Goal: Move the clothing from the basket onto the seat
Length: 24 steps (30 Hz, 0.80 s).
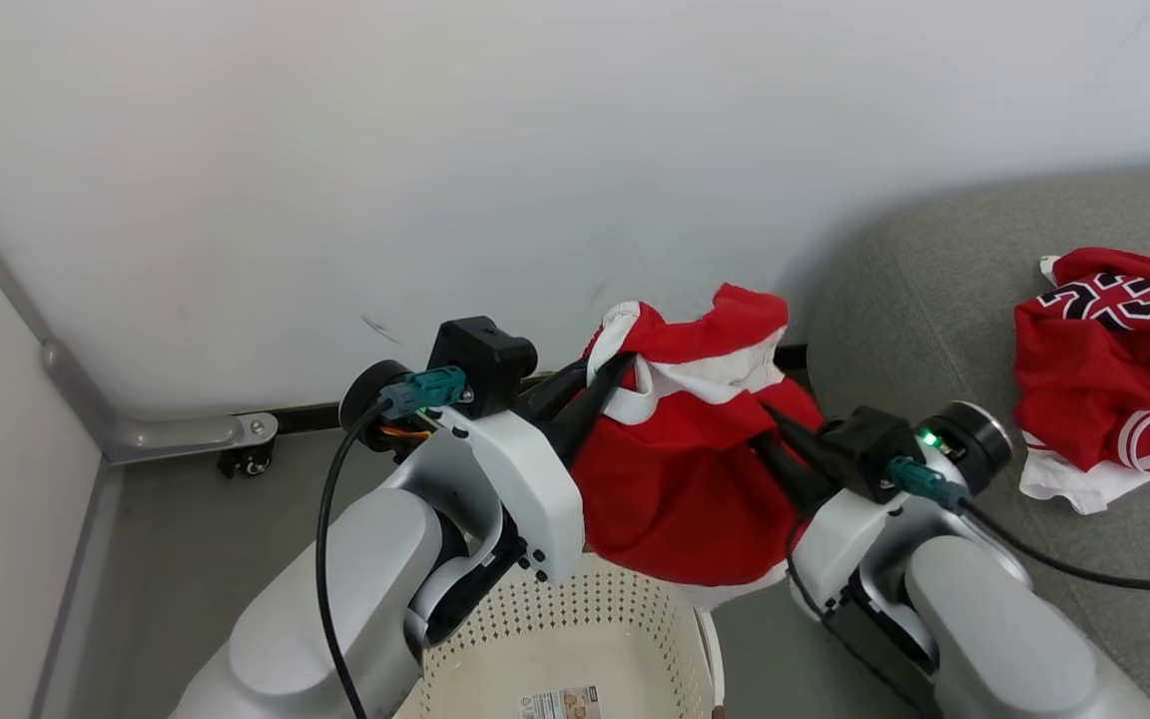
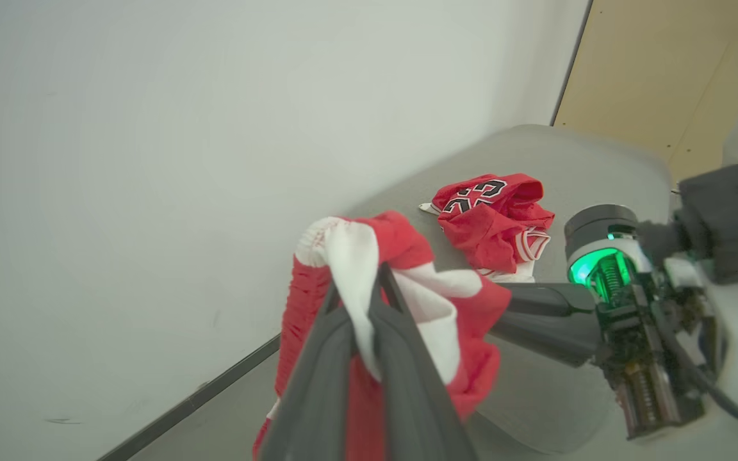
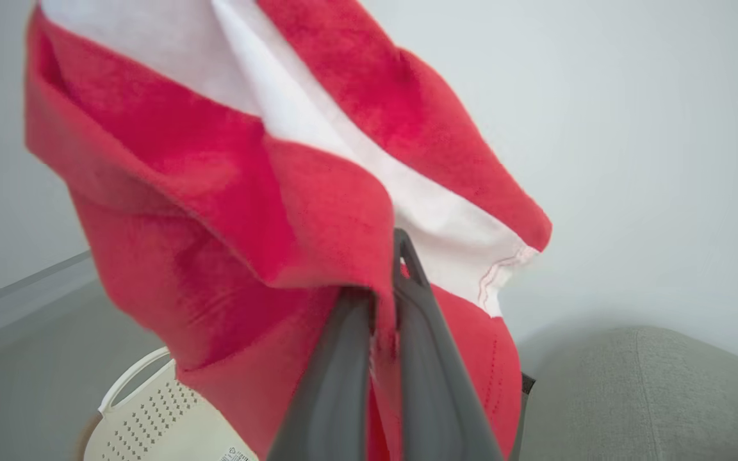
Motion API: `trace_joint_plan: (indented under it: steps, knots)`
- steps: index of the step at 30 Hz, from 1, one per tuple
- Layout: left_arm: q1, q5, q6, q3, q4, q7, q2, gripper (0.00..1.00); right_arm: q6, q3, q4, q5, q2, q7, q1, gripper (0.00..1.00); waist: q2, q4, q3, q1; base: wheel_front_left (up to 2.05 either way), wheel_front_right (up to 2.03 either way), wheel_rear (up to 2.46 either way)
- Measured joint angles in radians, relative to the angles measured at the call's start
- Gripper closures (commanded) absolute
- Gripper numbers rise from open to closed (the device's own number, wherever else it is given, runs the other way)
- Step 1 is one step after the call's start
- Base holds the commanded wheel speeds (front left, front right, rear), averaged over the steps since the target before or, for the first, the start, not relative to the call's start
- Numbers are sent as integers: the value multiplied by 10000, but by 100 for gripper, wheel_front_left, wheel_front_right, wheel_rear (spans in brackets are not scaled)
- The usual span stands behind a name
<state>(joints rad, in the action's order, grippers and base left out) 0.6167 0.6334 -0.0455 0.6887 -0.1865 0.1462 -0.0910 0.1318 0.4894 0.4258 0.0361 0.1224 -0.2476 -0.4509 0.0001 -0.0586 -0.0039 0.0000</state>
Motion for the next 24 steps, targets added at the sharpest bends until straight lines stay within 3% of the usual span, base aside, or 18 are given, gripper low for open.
trace_joint_plan:
  steps: [11, 24]
  knots:
    - [-212, 151, -33, 98, 209, -374, 75, 0, 0, -1597, -640, 46, 723, -2, 12, 100, 0, -290, -39, 0, 0, 0, 0]
    - [-682, 196, -364, 600, 247, -688, 178, 0, 0, -3411, -1455, -276, 1407, -4, 918, 100, 0, -850, -146, 0, 0, 0, 0]
